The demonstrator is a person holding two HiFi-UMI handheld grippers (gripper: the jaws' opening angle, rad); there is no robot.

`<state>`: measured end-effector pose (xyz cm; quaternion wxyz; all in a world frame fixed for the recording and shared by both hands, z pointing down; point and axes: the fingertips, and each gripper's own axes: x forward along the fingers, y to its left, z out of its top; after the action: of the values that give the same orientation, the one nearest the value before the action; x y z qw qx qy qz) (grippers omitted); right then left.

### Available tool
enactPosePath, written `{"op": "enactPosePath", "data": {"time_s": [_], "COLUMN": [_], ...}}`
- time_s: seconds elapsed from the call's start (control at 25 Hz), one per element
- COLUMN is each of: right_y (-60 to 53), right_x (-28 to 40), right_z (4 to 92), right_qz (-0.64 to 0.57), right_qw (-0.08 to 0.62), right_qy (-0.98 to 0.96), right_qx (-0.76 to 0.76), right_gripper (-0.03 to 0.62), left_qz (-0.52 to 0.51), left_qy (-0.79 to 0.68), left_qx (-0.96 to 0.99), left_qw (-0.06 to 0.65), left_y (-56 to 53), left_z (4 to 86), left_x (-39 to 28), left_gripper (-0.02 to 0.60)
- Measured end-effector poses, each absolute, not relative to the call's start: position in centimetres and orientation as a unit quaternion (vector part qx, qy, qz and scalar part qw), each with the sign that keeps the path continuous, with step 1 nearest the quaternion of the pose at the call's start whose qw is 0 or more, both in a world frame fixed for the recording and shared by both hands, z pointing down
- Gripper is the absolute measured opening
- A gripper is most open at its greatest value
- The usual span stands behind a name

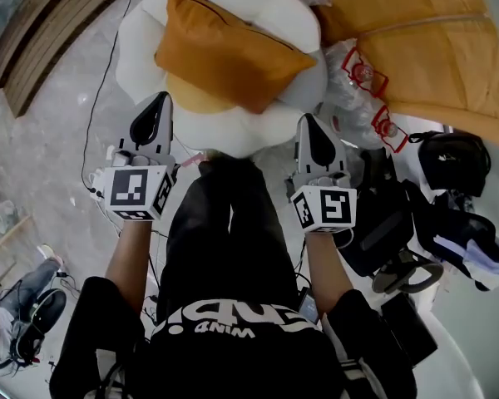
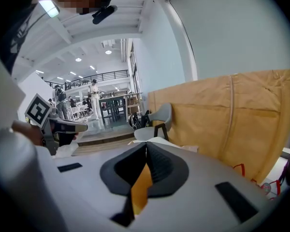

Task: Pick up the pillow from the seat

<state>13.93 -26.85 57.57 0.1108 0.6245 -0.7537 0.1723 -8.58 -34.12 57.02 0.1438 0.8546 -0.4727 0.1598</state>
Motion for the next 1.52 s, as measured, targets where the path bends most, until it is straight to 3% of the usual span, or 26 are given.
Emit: {"op": "enactPosePath", "data": {"time_s": [0.36,0.92,1.32,1.36,1.44,1.52], "right_y": [-30.4,-35.0,-35.7,-35.7,-35.6,-35.3], "right_x": [14.6,16.6,17.6,17.8,18.3,18.5], "right_z": [64.5,84.3,89.7,90.3,91.8,93.2], "right_qz": [0.199,0.265,0.299,0.312,0.350,0.380], "right_qw": [0.123,0.192,0.199,0.195,0.177,0.173], "right_qy": [-0.733,-0.697,-0.682,-0.673,-0.649,-0.631], "right_qx": [0.638,0.638,0.637,0.642,0.652,0.654], "right_gripper": [0.021,0.022,0.023,0.028,0.290,0.337], "left_qz": [0.174,0.227,0.253,0.248,0.239,0.244], "left_qy": [-0.478,-0.471,-0.484,-0.487,-0.496,-0.503], "left_qx": [0.848,0.832,0.808,0.806,0.803,0.799], "left_qw": [0.147,0.185,0.219,0.226,0.229,0.220], "left_y": [-39.3,-47.1,-51.2,-51.6,-52.5,-53.3], "left_z": [62.7,80.6,87.1,87.4,88.0,88.7], "left_x": [-8.5,-7.5,-8.1,-8.2,-8.3,-8.4], "left_gripper": [0.009,0.009,0.011,0.066,0.254,0.320]}}
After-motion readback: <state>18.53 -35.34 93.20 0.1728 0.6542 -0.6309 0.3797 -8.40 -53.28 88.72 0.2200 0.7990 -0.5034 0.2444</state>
